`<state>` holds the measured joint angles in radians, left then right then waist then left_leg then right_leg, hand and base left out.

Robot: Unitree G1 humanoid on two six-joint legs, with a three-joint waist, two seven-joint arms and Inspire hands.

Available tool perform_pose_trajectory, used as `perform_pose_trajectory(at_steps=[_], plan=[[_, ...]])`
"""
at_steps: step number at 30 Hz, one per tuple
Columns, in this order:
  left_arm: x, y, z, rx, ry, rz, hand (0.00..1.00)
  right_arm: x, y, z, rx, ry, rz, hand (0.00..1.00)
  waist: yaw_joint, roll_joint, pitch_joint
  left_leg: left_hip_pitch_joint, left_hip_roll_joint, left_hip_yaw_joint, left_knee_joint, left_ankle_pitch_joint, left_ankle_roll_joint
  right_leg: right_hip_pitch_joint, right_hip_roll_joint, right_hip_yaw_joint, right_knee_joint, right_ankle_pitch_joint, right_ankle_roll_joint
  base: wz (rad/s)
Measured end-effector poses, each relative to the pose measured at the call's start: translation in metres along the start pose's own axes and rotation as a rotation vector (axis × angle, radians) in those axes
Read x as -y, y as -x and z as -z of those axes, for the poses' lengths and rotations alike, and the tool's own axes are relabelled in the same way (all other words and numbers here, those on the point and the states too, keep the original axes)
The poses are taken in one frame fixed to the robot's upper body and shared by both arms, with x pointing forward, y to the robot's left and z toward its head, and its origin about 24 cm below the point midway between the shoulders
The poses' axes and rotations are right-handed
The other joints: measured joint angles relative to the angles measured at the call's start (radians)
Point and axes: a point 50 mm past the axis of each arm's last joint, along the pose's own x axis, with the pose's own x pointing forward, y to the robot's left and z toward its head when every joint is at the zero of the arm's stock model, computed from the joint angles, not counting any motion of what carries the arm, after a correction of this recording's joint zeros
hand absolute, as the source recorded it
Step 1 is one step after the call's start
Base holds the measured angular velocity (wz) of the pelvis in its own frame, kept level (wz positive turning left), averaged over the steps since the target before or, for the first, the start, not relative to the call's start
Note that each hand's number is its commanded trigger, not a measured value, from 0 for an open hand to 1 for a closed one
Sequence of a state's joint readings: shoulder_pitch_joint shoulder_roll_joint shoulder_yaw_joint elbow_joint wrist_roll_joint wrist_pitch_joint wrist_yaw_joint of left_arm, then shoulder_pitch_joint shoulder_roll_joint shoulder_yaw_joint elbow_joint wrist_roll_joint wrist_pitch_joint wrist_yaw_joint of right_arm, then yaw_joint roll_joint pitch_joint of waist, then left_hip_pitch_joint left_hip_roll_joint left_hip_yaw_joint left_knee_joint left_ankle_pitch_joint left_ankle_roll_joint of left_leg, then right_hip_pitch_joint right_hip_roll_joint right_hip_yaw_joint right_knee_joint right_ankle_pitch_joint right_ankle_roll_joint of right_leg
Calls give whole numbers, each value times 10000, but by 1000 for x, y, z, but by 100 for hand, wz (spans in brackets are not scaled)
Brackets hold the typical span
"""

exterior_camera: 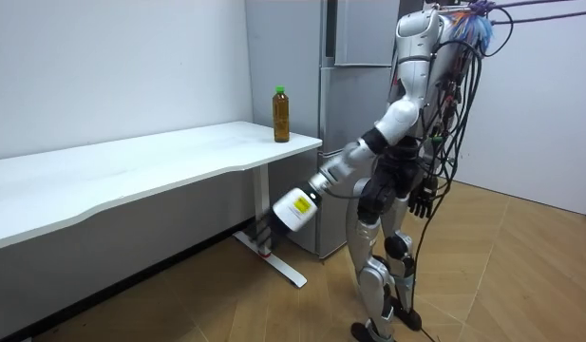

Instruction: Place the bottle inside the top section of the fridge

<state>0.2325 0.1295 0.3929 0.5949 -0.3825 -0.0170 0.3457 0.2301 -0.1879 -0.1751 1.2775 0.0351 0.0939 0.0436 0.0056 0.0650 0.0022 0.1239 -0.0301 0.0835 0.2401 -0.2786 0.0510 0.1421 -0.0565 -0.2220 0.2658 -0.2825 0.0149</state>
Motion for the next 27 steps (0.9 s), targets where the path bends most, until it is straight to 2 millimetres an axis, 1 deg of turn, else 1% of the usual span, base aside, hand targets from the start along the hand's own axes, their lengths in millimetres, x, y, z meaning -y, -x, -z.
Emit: perform_pose_trajectory(at_steps=[1,2,3,4,5,6,7,8,9,10,11,12,13,14,15,16,17,18,19,20,22,25,26,27], plan=[[4,1,-14,541,249,-8,0,1,0,1,57,-60,51,0,13,70,-63,13,2,9,-2,3,-3,-15,1,7,7,1,-2,0],[5,1,-20,802,368,-38,0,1,0,2,93,-71,78,0,15,26,-59,32,2,8,-9,3,-3,-17,4,24,16,1,-2,-4],[6,2,-32,1286,648,-111,0,2,0,1,178,-106,136,0,40,50,-32,77,9,17,-10,6,-7,-20,9,58,55,1,-2,-10],[7,3,-44,1747,927,-161,0,3,1,1,304,-142,178,0,69,70,-36,86,17,67,-13,6,-7,-37,13,107,84,1,-1,-11],[7,4,-51,2030,1084,-203,0,3,1,0,364,-134,198,0,80,60,-43,80,16,69,-13,6,-7,-40,13,112,81,1,-1,-7],[7,9,-70,2768,1464,-252,0,3,1,-1,504,-167,237,0,86,115,-85,85,16,65,-13,6,-8,-63,13,112,78,1,-1,0],[8,15,-90,3623,1904,-247,0,2,1,-4,658,-221,236,0,118,13,-27,73,17,67,-22,10,-13,-87,14,116,79,1,-1,0],[11,20,-107,4334,2205,-155,0,3,2,-3,716,-296,261,0,160,40,6,72,9,74,-22,11,-13,-86,10,128,65,1,-1,0],[13,22,-115,4654,2314,-84,0,3,2,-4,756,-306,267,0,166,-10,-2,74,6,74,-23,11,-12,-86,9,154,67,1,-2,0],[16,29,-131,5294,2541,77,0,2,2,-5,836,-321,241,0,159,4,15,74,3,76,-23,11,-12,-86,9,160,67,1,-1,0],[18,35,-146,5889,2735,210,0,1,2,-7,911,-337,211,0,232,-6,19,72,8,97,-22,11,-12,-95,13,175,66,1,-1,-4],[19,39,-153,6171,2827,278,0,0,2,-7,919,-365,198,0,224,0,18,70,10,118,-16,11,-12,-108,15,192,65,1,-2,-5],[23,46,-165,6738,2955,408,0,0,1,-7,909,-371,184,0,225,-4,27,55,12,124,-3,10,-12,-112,17,197,53,4,-4,-4],[27,52,-175,7170,3138,474,0,0,1,-6,899,-364,178,0,251,56,-2,42,11,123,0,10,-12,-120,18,192,55,7,-7,0],[27,55,-180,7369,3251,513,0,-1,1,-6,904,-353,173,0,250,33,4,36,10,122,2,10,-12,-118,17,185,53,7,-7,0],[29,62,-189,7779,3496,654,0,-1,1,-6,896,-355,155,0,214,45,-2,12,12,118,14,10,-12,-118,21,183,62,7,-7,0],[31,71,-198,8244,3744,855,0,-2,1,-5,880,-379,129,0,141,2,22,-13,12,95,-1,8,-11,-121,31,187,56,7,-7,0],[32,75,-204,8499,3866,962,0,-3,1,-5,866,-391,104,0,110,2,22,-24,12,78,-8,8,-11,-124,33,184,53,7,-7,4],[34,84,-214,9020,4048,1136,0,-4,1,-5,862,-399,86,0,96,38,-2,-61,11,56,-20,9,-12,-148,42,189,45,9,-10,0],[35,88,-218,9241,4138,1225,0,-4,1,-6,867,-410,87,0,91,30,7,-69,11,56,-24,9,-12,-154,46,199,34,11,-14,0],[36,106,-234,10138,4546,1649,0,-4,1,-6,881,-530,72,0,11,17,19,-68,18,60,-10,11,-15,-139,62,235,-33,29,-20,0],[40,124,-247,11021,4852,2344,0,-4,1,-7,915,-581,64,0,-109,-36,22,-80,14,68,2,14,-17,-182,63,264,-62,40,-15,0],[42,130,-252,11334,4859,2536,0,-5,1,-11,1003,-589,35,0,-233,-11,77,-98,16,65,19,16,-18,-175,66,257,-82,43,-14,0],[42,133,-254,11470,4925,2650,0,-6,1,-13,1055,-600,17,0,-303,-38,124,-96,14,61,19,16,-18,-164,65,249,-87,45,-12,0]])
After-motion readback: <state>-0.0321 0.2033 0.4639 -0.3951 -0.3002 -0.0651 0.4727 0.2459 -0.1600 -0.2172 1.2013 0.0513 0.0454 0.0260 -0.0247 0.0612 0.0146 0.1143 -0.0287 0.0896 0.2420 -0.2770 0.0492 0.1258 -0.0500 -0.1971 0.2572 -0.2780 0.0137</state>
